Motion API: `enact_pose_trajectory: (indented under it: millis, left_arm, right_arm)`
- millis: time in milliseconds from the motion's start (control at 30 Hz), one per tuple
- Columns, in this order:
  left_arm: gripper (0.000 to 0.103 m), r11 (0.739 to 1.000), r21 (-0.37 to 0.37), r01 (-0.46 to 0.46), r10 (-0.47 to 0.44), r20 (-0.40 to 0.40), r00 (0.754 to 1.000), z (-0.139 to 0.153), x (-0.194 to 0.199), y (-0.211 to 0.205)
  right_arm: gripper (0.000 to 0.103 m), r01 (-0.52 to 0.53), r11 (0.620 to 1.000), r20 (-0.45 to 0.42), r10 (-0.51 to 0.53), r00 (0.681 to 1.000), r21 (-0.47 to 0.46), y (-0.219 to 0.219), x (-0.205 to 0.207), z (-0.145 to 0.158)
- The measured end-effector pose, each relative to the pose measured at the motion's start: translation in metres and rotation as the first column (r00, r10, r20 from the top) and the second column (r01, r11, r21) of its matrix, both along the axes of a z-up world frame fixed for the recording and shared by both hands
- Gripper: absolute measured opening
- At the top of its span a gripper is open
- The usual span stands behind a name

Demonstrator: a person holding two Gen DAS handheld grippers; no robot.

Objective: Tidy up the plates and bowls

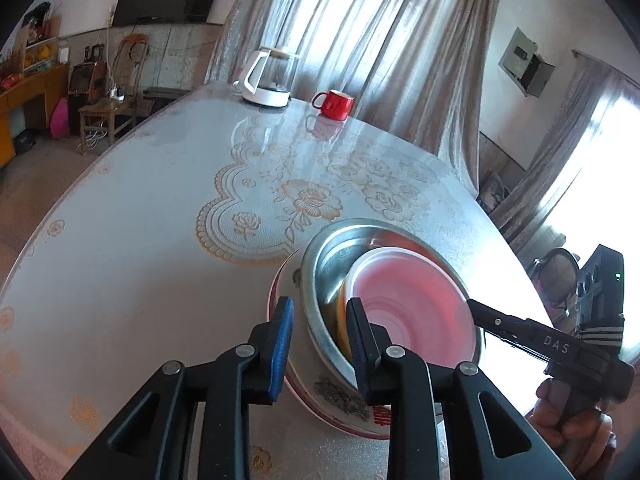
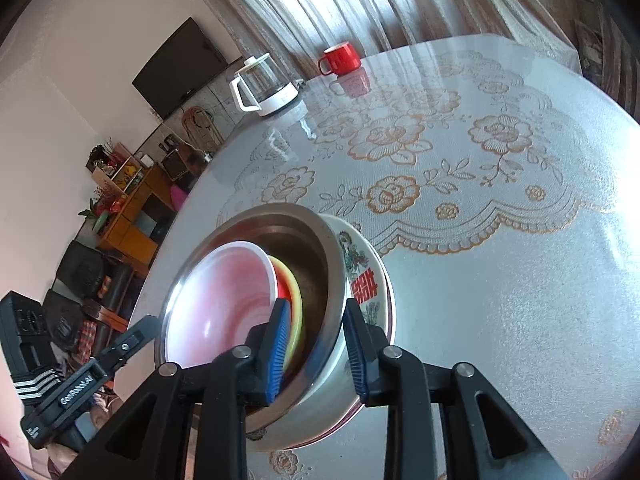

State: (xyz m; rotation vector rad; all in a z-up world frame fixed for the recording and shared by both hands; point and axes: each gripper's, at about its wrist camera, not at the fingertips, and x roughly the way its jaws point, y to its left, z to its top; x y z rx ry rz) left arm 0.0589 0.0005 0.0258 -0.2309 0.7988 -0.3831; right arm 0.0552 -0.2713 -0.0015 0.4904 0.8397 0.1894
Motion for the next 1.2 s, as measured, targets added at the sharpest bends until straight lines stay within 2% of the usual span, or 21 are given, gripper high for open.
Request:
enact_pose_trajectory:
  millis: [167, 300, 433, 567, 700, 833, 1200]
  left_arm:
    - [0.029, 0.999, 0.039, 0.033, -0.034, 0.003, 0.999, -0.003, 0.002, -0.011]
    - [0.029, 0.998, 0.059, 0.036, -0.037, 0.010, 0.999, -0.003, 0.004, -0.016]
    - [0.031, 0.998, 0.056, 0.035, -0.035, 0.006, 0.999, -0.006, 0.007, -0.016]
    - [0.034, 0.997, 0.063, 0.032, -0.032, 0.007, 0.999, -0.007, 0.008, -0.017]
    - [0.034, 0.997, 0.069, 0.030, -0.031, 0.003, 1.000, -0.008, 0.009, -0.020]
    - [0.035, 0.997, 0.077, 0.025, -0.026, 0.005, 1.000, -0.008, 0.011, -0.022]
    - [0.047, 0.994, 0.103, -0.021, 0.017, 0.039, 0.999, -0.004, 0.005, -0.016]
  right_arm:
    - [0.029, 0.013, 1.000, 0.015, -0.013, 1.000, 0.009, -0.002, -0.003, 0.001]
    - [0.029, 0.051, 0.998, 0.103, -0.047, 0.994, -0.043, -0.003, -0.014, 0.015]
    - [0.030, -0.037, 0.998, 0.182, 0.046, 0.982, -0.053, 0.010, -0.016, 0.028]
    - [0.028, -0.095, 0.992, 0.142, 0.106, 0.984, -0.081, 0.029, -0.008, 0.019]
    - [0.026, -0.098, 0.988, 0.105, 0.110, 0.988, -0.116, 0.035, -0.002, 0.010]
    - [0.026, -0.099, 0.988, 0.107, 0.113, 0.988, -0.120, 0.035, -0.004, 0.008]
    - [0.028, -0.068, 0.983, 0.106, 0.087, 0.991, -0.173, 0.039, -0.007, 0.008]
